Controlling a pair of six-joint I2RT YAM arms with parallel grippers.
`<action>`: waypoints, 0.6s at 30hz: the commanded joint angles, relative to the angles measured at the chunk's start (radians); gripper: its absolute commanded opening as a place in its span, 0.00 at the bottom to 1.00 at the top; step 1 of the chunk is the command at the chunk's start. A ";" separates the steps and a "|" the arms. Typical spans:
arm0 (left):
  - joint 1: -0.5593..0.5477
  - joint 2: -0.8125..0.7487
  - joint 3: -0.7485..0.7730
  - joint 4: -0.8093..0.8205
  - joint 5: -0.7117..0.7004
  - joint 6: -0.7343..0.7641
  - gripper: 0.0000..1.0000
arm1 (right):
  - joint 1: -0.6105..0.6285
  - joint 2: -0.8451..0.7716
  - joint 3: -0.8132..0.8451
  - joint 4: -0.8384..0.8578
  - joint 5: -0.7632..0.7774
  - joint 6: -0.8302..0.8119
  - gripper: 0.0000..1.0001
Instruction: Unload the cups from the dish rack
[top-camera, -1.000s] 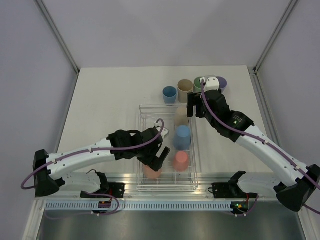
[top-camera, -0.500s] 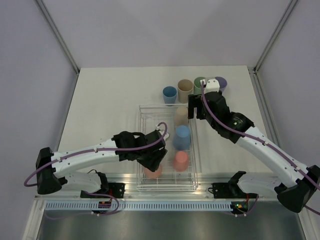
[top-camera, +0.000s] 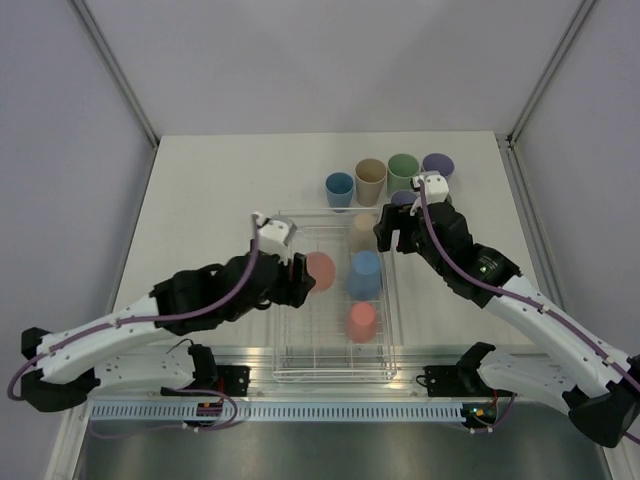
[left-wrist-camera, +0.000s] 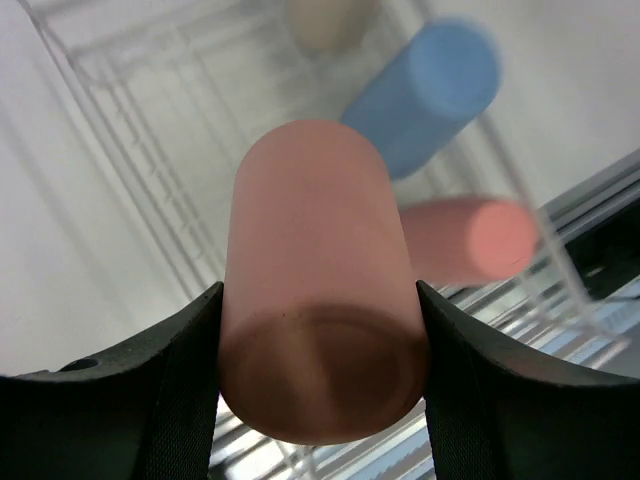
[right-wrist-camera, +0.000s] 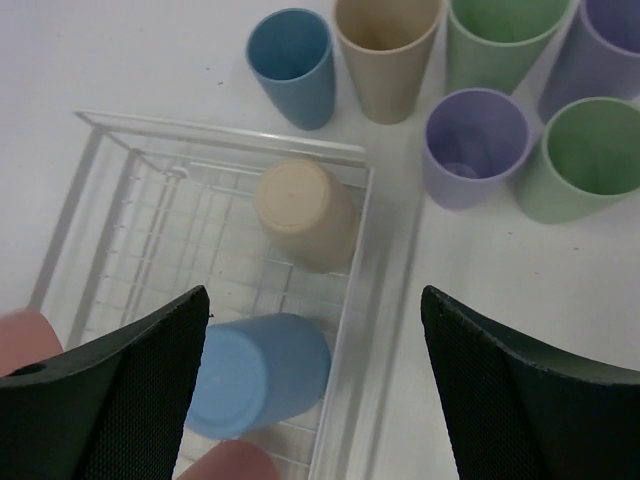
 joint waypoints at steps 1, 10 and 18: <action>0.009 -0.222 -0.110 0.447 -0.087 0.015 0.02 | 0.000 -0.119 -0.078 0.169 -0.239 0.054 0.91; 0.024 -0.524 -0.451 0.970 0.097 0.006 0.02 | -0.002 -0.286 -0.307 0.581 -0.698 0.286 0.98; 0.070 -0.520 -0.531 1.090 0.180 -0.078 0.02 | 0.000 -0.295 -0.456 0.939 -0.907 0.490 0.98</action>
